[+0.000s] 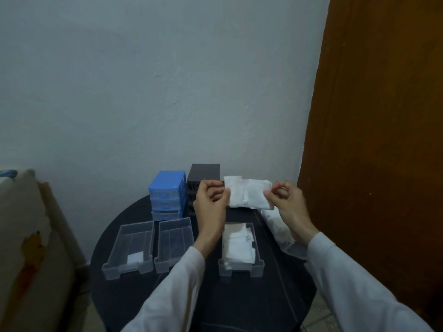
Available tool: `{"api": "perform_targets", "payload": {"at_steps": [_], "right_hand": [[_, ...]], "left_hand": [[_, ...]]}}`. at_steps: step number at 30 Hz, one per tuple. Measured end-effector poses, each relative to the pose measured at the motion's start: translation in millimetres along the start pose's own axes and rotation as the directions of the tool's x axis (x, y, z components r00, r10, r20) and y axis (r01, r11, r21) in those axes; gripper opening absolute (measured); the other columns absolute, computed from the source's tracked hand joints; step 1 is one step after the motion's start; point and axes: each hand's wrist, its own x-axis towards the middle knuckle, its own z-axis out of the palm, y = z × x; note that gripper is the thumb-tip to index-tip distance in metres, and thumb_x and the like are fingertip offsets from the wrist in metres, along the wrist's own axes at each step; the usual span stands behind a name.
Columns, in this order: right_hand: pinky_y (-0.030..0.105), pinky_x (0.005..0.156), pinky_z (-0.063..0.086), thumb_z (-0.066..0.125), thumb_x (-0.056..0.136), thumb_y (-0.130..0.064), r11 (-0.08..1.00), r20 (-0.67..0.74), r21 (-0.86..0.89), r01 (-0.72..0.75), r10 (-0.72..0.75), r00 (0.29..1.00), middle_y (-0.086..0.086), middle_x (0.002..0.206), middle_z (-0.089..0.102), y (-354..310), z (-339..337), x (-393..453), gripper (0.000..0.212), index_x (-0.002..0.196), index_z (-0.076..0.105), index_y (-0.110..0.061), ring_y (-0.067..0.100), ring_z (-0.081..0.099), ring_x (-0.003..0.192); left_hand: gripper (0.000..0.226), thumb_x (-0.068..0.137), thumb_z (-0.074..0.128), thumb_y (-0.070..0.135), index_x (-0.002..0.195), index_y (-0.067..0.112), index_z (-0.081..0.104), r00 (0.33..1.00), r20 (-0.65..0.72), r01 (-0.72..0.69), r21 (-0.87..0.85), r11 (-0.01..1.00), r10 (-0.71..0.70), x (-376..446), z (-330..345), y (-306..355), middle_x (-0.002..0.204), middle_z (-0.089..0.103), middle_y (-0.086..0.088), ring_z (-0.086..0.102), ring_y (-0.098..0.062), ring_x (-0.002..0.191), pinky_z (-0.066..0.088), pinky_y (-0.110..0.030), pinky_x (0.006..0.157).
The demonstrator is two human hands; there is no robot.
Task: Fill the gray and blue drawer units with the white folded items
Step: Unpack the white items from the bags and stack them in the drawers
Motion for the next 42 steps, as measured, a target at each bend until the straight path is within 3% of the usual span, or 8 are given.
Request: {"api": "perform_targets", "payload": {"at_steps": [8, 14, 21, 24, 30, 35, 37, 42], "right_hand": [[0.019, 0.076, 0.044, 0.051, 0.092, -0.004, 0.990, 0.069, -0.109, -0.091, 0.099, 0.993, 0.001, 0.096, 0.057, 19.9, 1.5, 2.0, 0.012, 0.100, 0.059, -0.009, 0.014, 0.052, 0.092], [0.018, 0.070, 0.040, 0.043, 0.095, -0.005, 0.957, 0.170, -0.279, -0.082, 0.133, 0.976, 0.001, 0.108, 0.049, 38.5, 8.9, 11.3, 0.019, 0.109, 0.054, -0.014, 0.012, 0.046, 0.093], [0.016, 0.064, 0.039, 0.035, 0.095, -0.001, 0.845, 0.539, -0.516, 0.141, 0.193, 0.820, -0.001, 0.087, 0.048, 53.6, 30.9, 38.8, 0.022, 0.103, 0.049, -0.016, 0.012, 0.046, 0.078], [0.009, 0.061, 0.039, 0.035, 0.096, -0.002, 0.815, 0.609, -0.551, 0.177, 0.248, 0.753, -0.007, 0.084, 0.047, 57.5, 42.5, 43.6, 0.023, 0.111, 0.049, -0.011, 0.003, 0.044, 0.073], [0.007, 0.058, 0.039, 0.038, 0.096, -0.003, 0.811, 0.669, -0.553, 0.190, 0.296, 0.681, -0.001, 0.089, 0.050, 69.5, 51.1, 45.4, 0.021, 0.110, 0.051, -0.010, 0.006, 0.045, 0.072], [0.007, 0.076, 0.040, 0.052, 0.091, -0.006, 0.785, 0.664, -0.533, 0.316, 0.157, 0.732, 0.004, 0.102, 0.060, 81.0, 51.8, 40.0, 0.013, 0.098, 0.060, -0.013, 0.011, 0.054, 0.093], [0.006, 0.079, 0.041, 0.058, 0.089, -0.007, 0.762, 0.661, -0.523, 0.383, 0.078, 0.746, 0.005, 0.103, 0.063, 83.7, 51.2, 37.3, 0.010, 0.094, 0.066, -0.009, 0.007, 0.054, 0.091], [0.029, 0.088, 0.046, 0.053, 0.093, -0.023, 0.708, 0.568, -0.574, 0.411, -0.018, 0.823, 0.002, 0.104, 0.064, 73.9, 45.6, 23.3, 0.022, 0.099, 0.068, -0.007, 0.010, 0.055, 0.092]], "left_hand": [[0.009, 0.088, 0.057, 0.005, 0.094, 0.012, 0.060, 0.997, 0.019, 0.066, 0.204, 0.977, -0.072, 6.5, -22.4, -24.6, 0.084, 0.059, 0.003, 0.056, -0.009, 0.080, 0.046, -0.016, 0.067], [0.014, 0.090, 0.052, 0.002, 0.098, 0.011, 0.059, 0.973, 0.164, 0.111, 0.273, 0.956, -0.160, 6.6, -34.9, -36.9, 0.085, 0.058, 0.002, 0.055, -0.007, 0.078, 0.043, -0.015, 0.064], [0.016, 0.090, 0.050, -0.001, 0.097, 0.010, 0.059, 0.973, 0.141, 0.134, 0.288, 0.948, -0.181, 10.4, -42.3, -43.6, 0.084, 0.058, 0.002, 0.054, -0.006, 0.076, 0.044, -0.005, 0.058], [0.016, 0.091, 0.050, 0.000, 0.098, 0.011, 0.059, 0.975, 0.128, 0.135, 0.303, 0.943, -0.181, 13.3, -46.2, -47.1, 0.084, 0.057, 0.004, 0.054, -0.006, 0.077, 0.044, -0.007, 0.059], [0.016, 0.090, 0.050, 0.000, 0.097, 0.011, 0.059, 0.977, 0.087, 0.158, 0.304, 0.939, -0.193, 20.6, -55.4, -54.5, 0.083, 0.057, 0.002, 0.054, -0.007, 0.077, 0.043, -0.013, 0.062], [0.016, 0.090, 0.050, 0.001, 0.100, 0.010, 0.059, 0.977, 0.063, 0.175, 0.301, 0.937, -0.202, 24.4, -59.9, -56.1, 0.087, 0.058, -0.001, 0.055, -0.011, 0.082, 0.044, -0.018, 0.067], [0.016, 0.091, 0.050, 0.001, 0.100, 0.010, 0.059, 0.977, 0.061, 0.177, 0.302, 0.937, -0.204, 25.1, -59.8, -56.0, 0.087, 0.057, 0.000, 0.054, -0.010, 0.081, 0.044, -0.017, 0.067], [0.015, 0.091, 0.049, 0.001, 0.098, 0.011, 0.058, 0.977, 0.065, 0.175, 0.289, 0.941, -0.201, 26.0, -56.6, -55.0, 0.083, 0.055, 0.004, 0.053, -0.008, 0.079, 0.044, -0.015, 0.065]]}}
